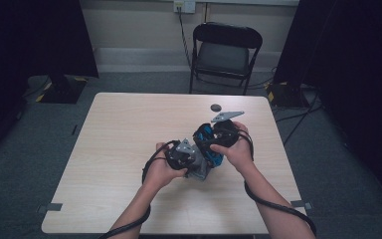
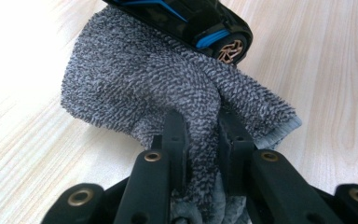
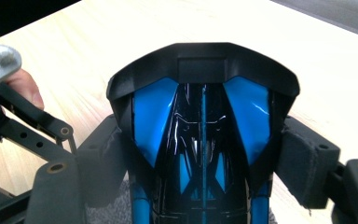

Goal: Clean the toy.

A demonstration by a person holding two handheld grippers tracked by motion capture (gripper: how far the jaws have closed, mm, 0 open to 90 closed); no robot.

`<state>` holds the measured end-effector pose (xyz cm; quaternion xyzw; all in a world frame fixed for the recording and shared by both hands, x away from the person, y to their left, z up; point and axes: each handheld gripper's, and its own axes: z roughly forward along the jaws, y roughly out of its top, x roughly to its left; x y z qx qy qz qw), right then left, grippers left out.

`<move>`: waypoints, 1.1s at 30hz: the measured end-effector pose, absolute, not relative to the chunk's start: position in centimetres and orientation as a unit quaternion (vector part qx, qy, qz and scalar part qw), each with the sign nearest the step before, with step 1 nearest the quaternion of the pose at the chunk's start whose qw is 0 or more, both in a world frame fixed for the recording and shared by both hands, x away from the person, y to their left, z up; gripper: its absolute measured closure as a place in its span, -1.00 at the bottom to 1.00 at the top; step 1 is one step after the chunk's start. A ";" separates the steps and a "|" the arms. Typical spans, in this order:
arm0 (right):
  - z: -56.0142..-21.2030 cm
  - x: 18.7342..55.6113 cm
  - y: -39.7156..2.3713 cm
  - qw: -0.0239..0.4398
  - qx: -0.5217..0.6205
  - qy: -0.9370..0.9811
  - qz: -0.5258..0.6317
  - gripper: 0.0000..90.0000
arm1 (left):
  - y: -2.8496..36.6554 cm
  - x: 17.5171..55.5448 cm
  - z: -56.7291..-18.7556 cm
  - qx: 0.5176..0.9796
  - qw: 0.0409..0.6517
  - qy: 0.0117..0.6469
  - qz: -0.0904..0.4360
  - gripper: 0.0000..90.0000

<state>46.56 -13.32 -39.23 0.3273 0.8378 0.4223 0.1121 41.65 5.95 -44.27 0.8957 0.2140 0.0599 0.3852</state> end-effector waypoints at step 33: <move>-37.7 47.5 -13.4 0.115 0.336 0.829 0.432 -0.44 | 4.8 40.5 -45.1 0.911 0.367 0.181 0.054 0.68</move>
